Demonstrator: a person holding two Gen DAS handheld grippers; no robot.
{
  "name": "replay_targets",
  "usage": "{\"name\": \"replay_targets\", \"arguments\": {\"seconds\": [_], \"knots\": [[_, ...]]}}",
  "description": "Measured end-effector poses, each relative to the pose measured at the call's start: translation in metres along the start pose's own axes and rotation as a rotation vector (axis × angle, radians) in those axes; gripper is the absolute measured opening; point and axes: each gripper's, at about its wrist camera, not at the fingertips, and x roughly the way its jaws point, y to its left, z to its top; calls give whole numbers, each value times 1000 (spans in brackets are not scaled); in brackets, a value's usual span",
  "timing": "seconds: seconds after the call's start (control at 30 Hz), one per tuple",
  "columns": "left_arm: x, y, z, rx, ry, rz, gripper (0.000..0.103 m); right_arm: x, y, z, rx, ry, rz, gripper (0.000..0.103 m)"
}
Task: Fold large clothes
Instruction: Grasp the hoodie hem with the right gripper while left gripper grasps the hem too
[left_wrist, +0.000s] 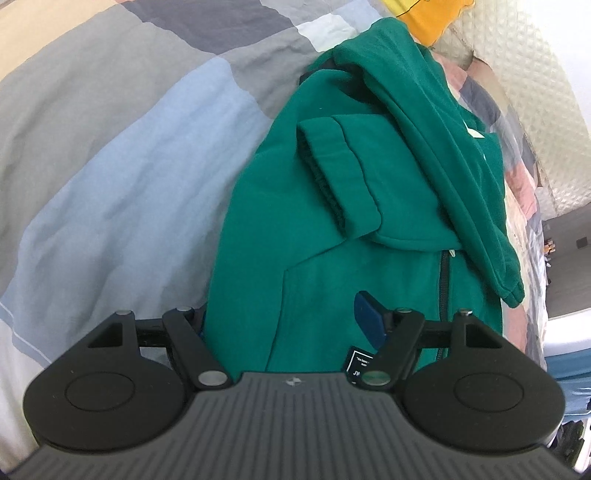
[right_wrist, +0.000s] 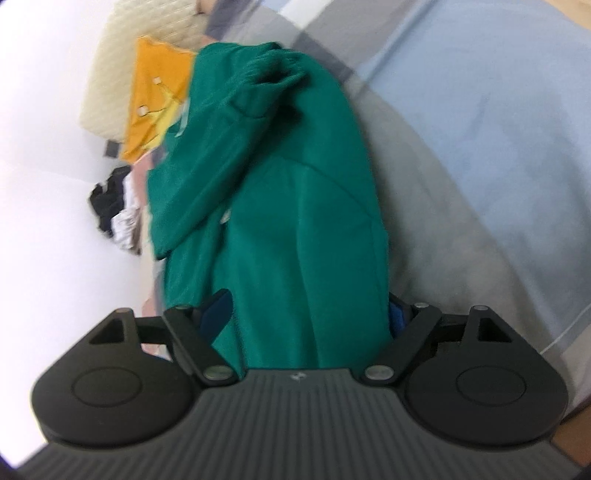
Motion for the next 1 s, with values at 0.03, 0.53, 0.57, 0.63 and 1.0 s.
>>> {"name": "replay_targets", "arguments": {"seconds": [0.03, 0.53, 0.57, 0.63, 1.0], "knots": [[0, 0, -1, 0, -1, 1, 76, -1, 2, -1, -12, -3, 9, 84], [0, -7, -8, 49, 38, 100, 76, 13, -3, -4, -13, 15, -131, 84], [0, -8, -9, 57, 41, 109, 76, 14, -4, -4, -10, 21, -125, 84], [2, -12, -12, 81, 35, 144, 76, 15, -4, -4, 2, 44, -100, 84], [-3, -12, -15, 102, -45, 196, 16, 12, 3, -11, -49, 78, -68, 27]]}}
